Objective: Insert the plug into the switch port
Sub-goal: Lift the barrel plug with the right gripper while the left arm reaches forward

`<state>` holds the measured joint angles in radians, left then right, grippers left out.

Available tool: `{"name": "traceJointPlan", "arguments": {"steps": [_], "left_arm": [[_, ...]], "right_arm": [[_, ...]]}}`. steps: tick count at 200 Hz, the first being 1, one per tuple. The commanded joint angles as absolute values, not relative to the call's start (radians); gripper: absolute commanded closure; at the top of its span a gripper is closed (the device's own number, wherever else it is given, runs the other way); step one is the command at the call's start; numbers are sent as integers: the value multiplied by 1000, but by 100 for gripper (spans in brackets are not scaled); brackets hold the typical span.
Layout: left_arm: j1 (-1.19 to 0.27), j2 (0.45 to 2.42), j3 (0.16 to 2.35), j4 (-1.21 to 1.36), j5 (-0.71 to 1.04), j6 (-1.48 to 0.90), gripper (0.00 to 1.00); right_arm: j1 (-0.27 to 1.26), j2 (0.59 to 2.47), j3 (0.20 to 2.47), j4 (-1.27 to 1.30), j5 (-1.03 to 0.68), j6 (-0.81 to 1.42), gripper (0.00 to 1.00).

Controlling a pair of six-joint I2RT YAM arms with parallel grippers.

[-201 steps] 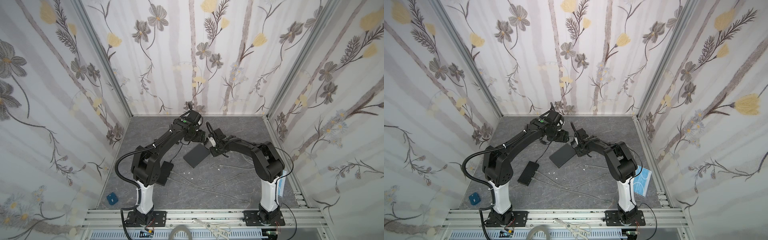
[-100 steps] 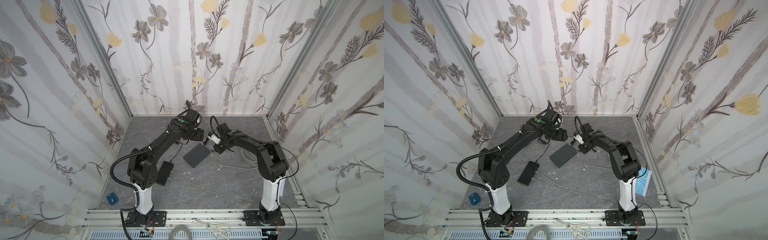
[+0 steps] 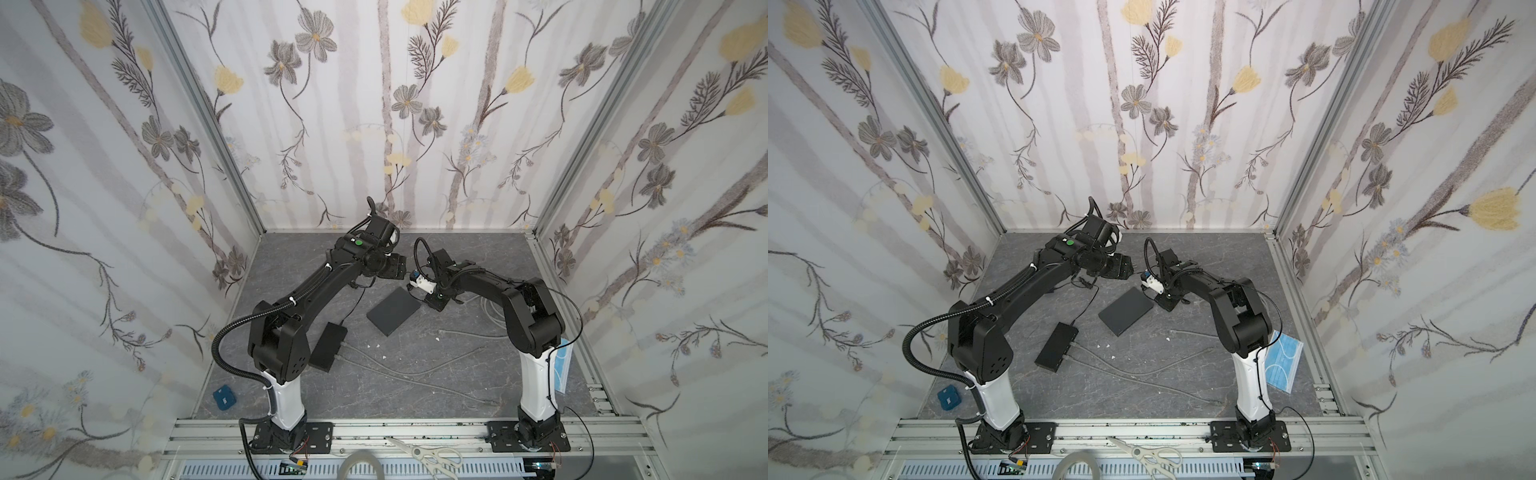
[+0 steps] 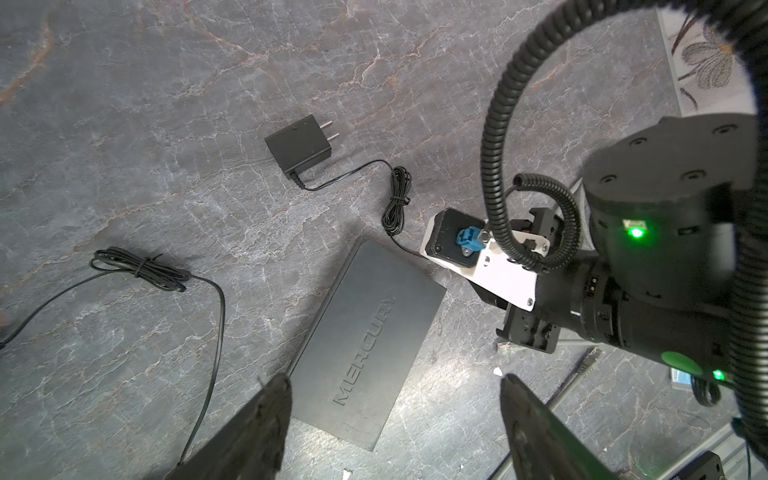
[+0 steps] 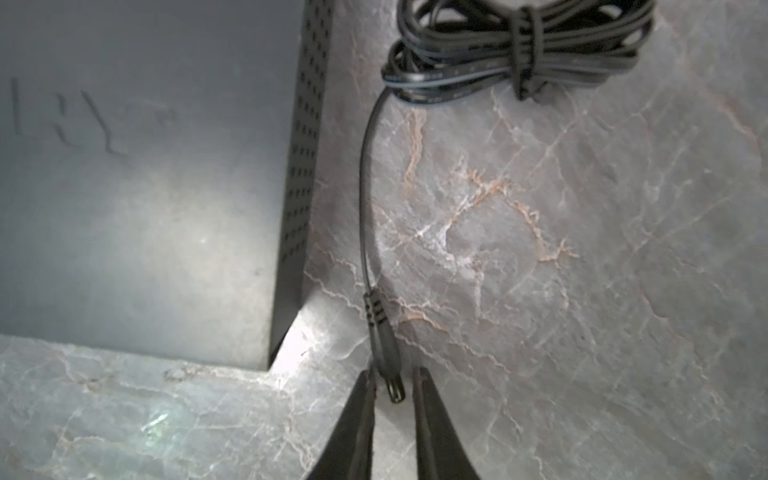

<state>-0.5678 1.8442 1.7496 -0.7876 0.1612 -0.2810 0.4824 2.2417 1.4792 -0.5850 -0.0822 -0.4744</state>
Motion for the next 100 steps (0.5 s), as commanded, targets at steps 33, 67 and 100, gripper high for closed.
{"name": "traceJointPlan", "arguments": {"steps": [33,67,100], "left_arm": [[-565,1831,1747,-768,168,-280,20],[-563,1828,1744,-767,154,-268,29],[-555,1745,1659,-660,154,-229,33]], "right_arm": [[487,2226,1449,-540,-67,-492,88],[490,2181,1425,-504,-111,-500,94],[498,2135,1426,-486,-162,-484,95]]}}
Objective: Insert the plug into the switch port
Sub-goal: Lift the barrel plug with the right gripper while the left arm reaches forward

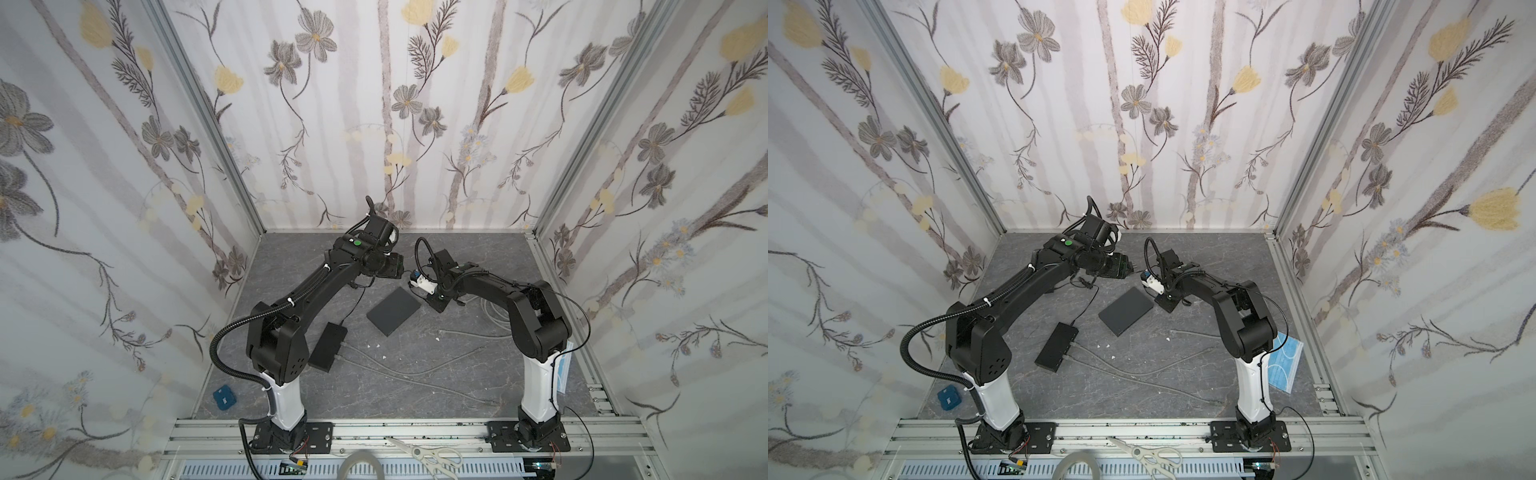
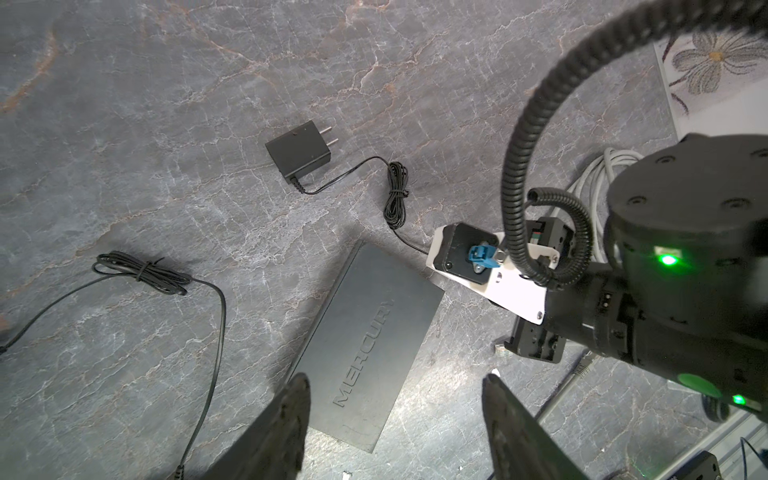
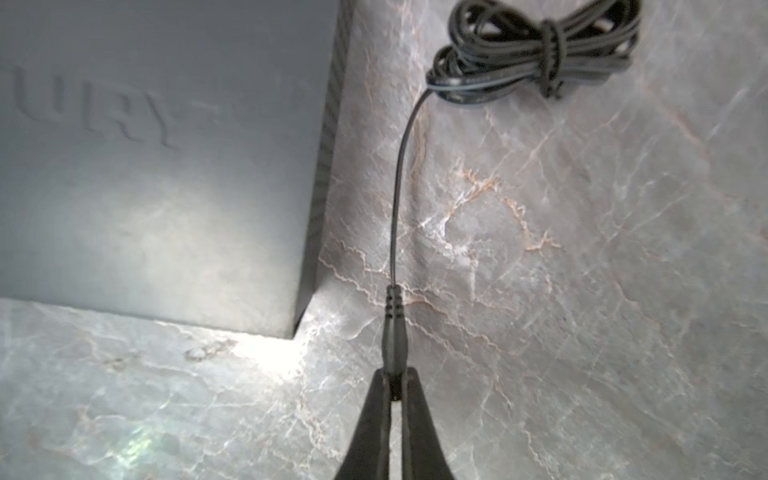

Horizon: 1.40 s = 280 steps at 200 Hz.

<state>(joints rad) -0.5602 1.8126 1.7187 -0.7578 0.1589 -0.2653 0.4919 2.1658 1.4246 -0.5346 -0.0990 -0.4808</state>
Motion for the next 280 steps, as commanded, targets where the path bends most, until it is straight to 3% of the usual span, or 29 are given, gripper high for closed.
{"name": "traceJointPlan", "arguments": {"steps": [1,73,163,210,280], "left_arm": [[-555,1740,1653,-652,155,-227,33],[-548,1441,1259,-223,81,-6,27],[-529,1338,1228,-198,-56,-43,25],[-526,1290,1203,-171,-84,-57,24],[-515,1281,1207,-170,-68,-86,23]], "right_arm": [[498,2133,1427,-486,-164,-485,95],[573,2170,1552,-455,-319,-315,96],[659,2332,1656,-107,-491,228,94],[742,2402,1687,-82,-400,363,95],[822,2412,1718,-244,-68,250,95]]}}
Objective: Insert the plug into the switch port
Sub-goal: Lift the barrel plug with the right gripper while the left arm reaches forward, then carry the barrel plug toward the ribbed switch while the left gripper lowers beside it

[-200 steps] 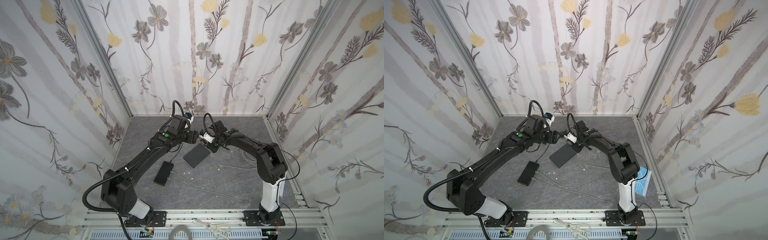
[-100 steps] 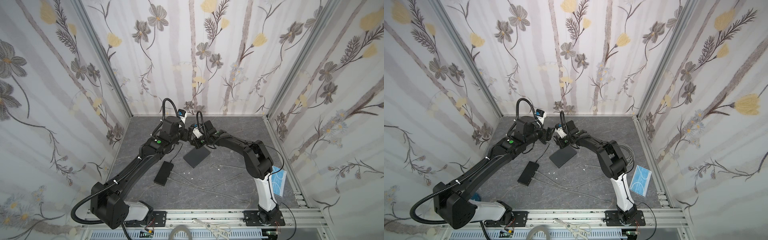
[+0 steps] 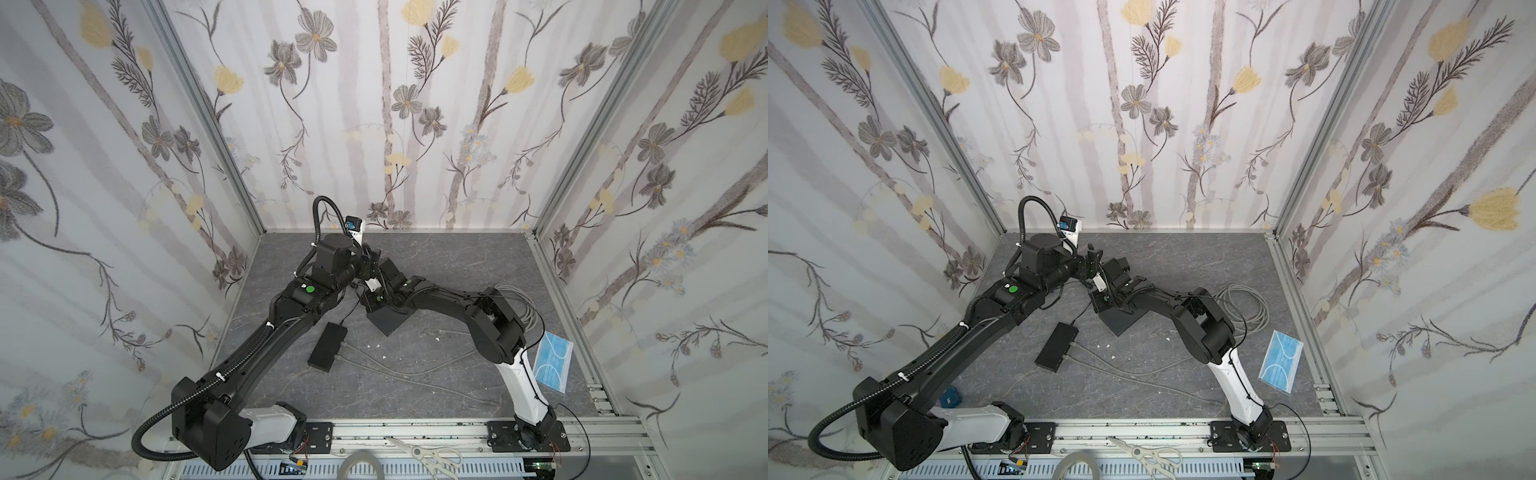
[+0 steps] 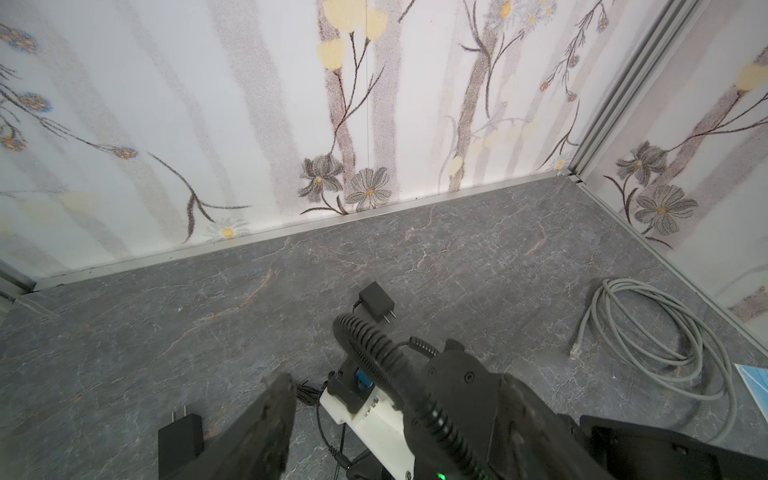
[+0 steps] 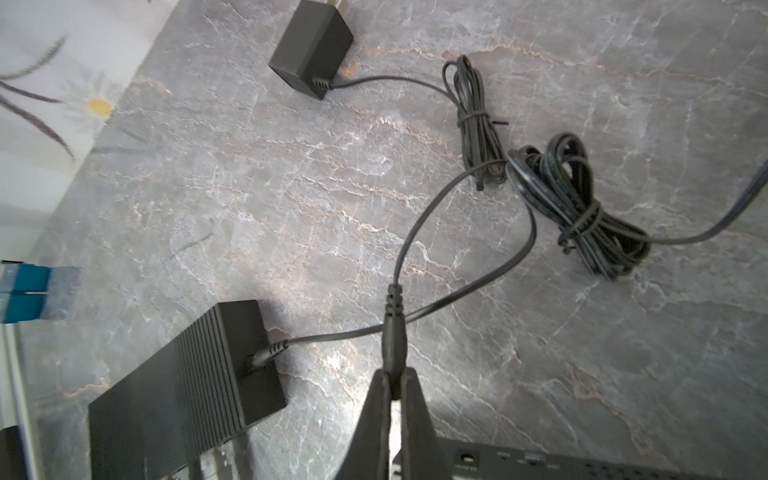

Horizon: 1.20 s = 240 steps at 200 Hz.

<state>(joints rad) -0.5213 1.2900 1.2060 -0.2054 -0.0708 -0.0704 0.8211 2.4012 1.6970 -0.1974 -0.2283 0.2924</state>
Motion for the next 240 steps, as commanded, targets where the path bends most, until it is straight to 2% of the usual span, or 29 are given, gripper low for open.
{"name": "traceJointPlan", "arguments": {"steps": [1,63,143,184,205,240], "left_arm": [[-515,1280,1206,-169,-67,-87,23],[-513,1285,1208,-174,-67,-91,22],[-512,1293,1205,-172,-60,-91,22],[-512,1317,1204,-171,-35,-76,23],[-512,1364,1213,-177,60,-14,25],[-525,1447,1197,-248,196,298,31]], "right_arm": [[822,2413,1718,-245,-65,249,95],[821,2418,1683,-302,-19,195,95],[822,2155,1307,-222,-34,160,96],[798,2039,1224,-197,-106,140,96],[769,1972,1193,-184,-187,108,96],[703,1906,1149,-202,-379,34,96]]}}
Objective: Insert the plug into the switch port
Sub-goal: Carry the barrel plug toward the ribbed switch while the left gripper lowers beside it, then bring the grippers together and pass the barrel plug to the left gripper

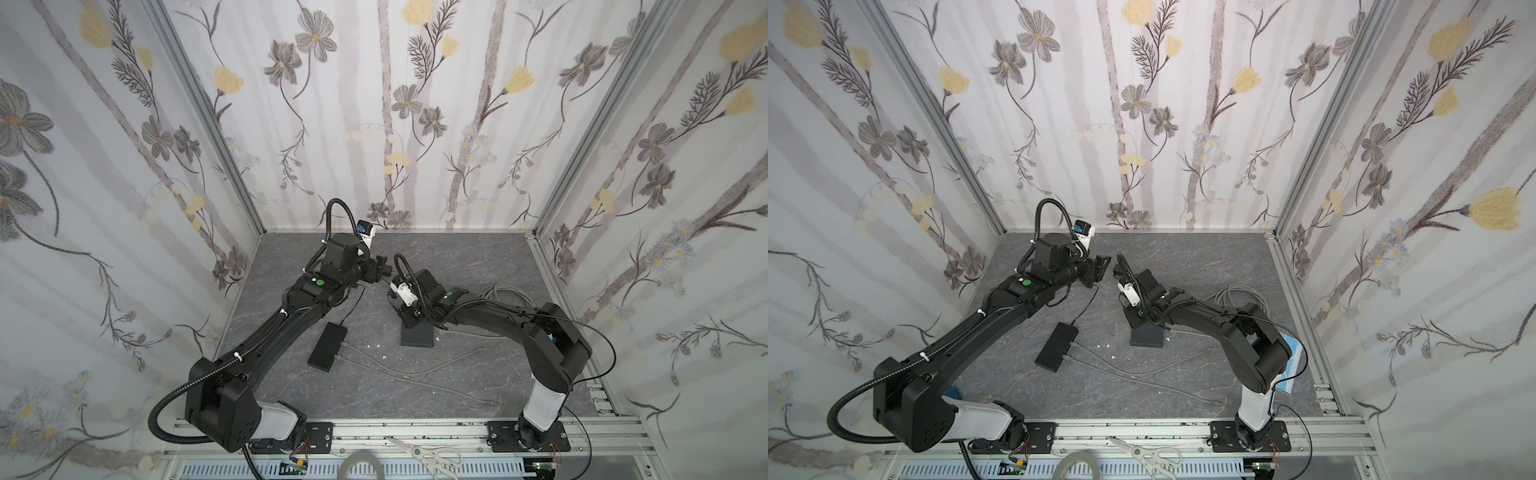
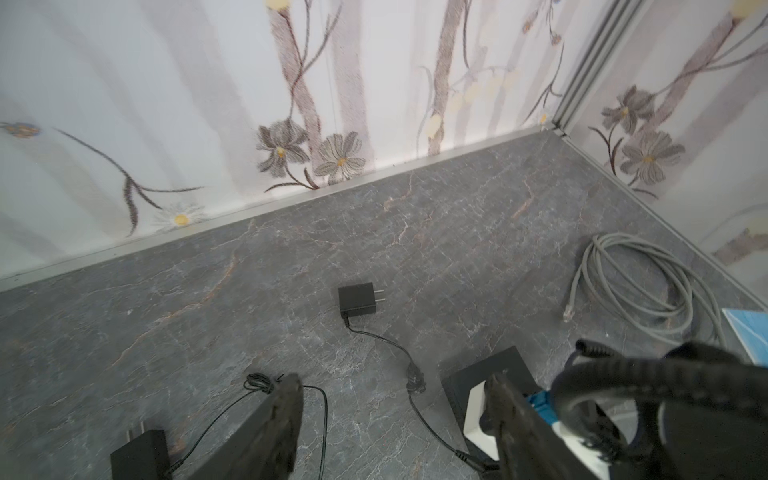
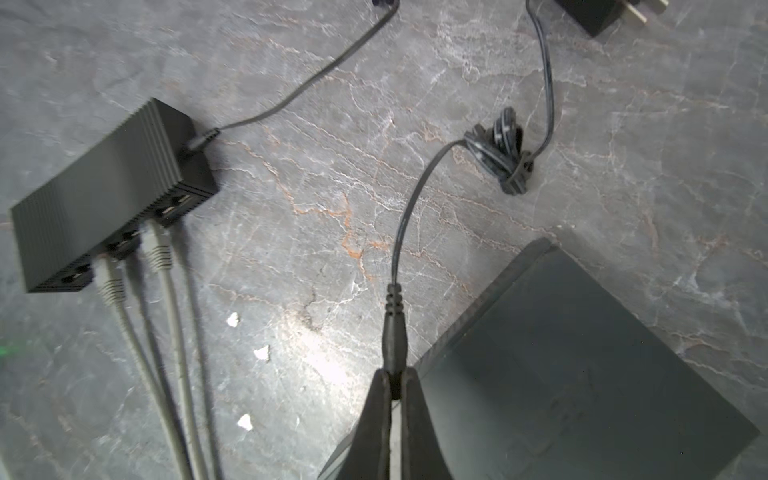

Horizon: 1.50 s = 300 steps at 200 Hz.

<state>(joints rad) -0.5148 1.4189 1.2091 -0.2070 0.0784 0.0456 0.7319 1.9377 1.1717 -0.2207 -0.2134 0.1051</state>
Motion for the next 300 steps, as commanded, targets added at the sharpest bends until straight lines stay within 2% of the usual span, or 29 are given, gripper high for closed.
{"name": "traceJointPlan", "arguments": {"steps": [1,29,65,83,110,122,140,171,235,252,270,300], "left_arm": [[-526,1447,1193,-248,195,312,32],[-559,1400,1038,-172,126,626,32],[-631,1367,841,-133,151,1039,29],[-651,1352,792,-42,118,1071,29],[-656,1284,707,61,220,1136,31],[-657,1268,688,72,262,1168,35],[-657,1264,692,24,317,1216,42],[-660,1264,710,-42,366,1243,49],[-655,1256,785,-236,454,1232,43],[-654,1256,793,-250,443,1237,47],[-652,1256,795,-258,439,1242,56],[-652,1282,798,-261,427,1243,59]], "right_arm": [[702,1904,1146,-203,-383,31,96],[682,1876,1104,-244,-430,-36,97],[690,1868,1068,-267,-478,-77,98],[711,1870,1072,-282,-518,-87,98],[736,1884,1076,-302,-615,-96,97],[737,1885,1071,-305,-666,-96,97],[737,1879,1060,-307,-714,-97,97],[736,1861,1046,-303,-743,-89,97],[704,1852,1056,-315,-810,-80,97],[696,1841,1063,-316,-807,-77,97],[686,1831,1070,-316,-831,-71,97],[681,1817,1076,-316,-859,-66,97]]}}
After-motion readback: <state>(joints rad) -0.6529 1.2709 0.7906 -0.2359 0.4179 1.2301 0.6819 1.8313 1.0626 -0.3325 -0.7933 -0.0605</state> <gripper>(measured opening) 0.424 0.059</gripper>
